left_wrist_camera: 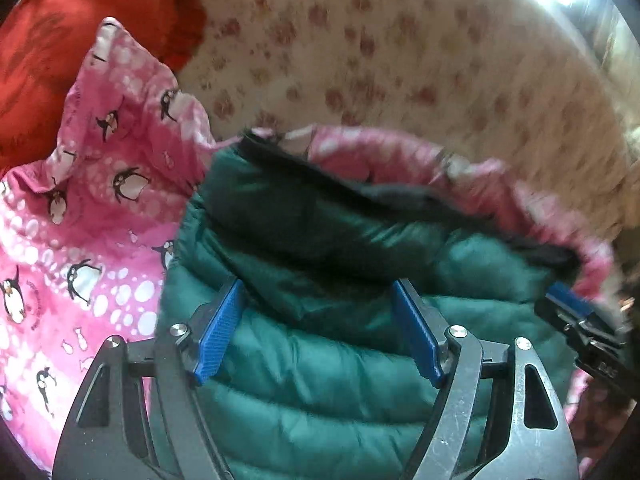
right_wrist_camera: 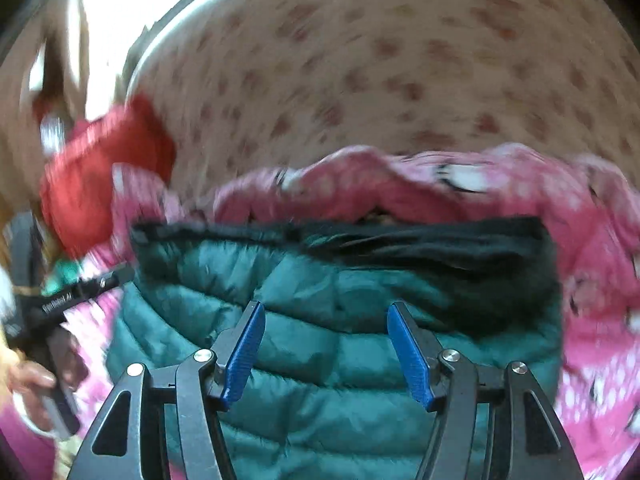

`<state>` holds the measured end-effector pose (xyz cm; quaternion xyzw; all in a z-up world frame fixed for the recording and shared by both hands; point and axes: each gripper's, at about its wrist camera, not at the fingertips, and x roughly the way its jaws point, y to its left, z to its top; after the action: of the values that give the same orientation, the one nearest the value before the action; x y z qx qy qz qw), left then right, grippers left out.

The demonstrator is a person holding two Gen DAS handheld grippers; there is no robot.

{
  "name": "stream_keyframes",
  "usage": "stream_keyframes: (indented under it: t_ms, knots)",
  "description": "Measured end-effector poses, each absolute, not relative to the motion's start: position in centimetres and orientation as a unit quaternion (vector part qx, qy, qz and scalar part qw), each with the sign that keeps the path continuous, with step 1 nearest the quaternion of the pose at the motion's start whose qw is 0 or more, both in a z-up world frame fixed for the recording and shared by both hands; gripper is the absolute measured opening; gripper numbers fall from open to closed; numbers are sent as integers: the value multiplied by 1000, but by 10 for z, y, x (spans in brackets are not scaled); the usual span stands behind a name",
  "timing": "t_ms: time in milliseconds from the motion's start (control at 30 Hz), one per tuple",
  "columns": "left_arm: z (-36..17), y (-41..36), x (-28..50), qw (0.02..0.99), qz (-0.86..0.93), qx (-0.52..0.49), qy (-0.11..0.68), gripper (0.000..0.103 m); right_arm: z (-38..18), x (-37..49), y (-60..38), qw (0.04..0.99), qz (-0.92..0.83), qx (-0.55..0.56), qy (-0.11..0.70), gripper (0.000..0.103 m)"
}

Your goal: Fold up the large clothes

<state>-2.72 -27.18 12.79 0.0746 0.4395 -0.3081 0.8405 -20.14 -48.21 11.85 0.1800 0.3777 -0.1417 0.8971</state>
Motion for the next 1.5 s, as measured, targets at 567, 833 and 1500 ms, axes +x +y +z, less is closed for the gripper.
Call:
stream_keyframes:
  t_ms: [567,833,1500]
  knots:
    - [81,-301,-7,852,-263,137,432,86,55,-151,-520,861,-176,202,433,62]
    - [76,-300,2,850,-264,132,437,88,104,-206,-551,873,-251,145,391,62]
    - [73,-299,8,846,-268,124,445,92,117,-249,-547,871,-245,224,361,66]
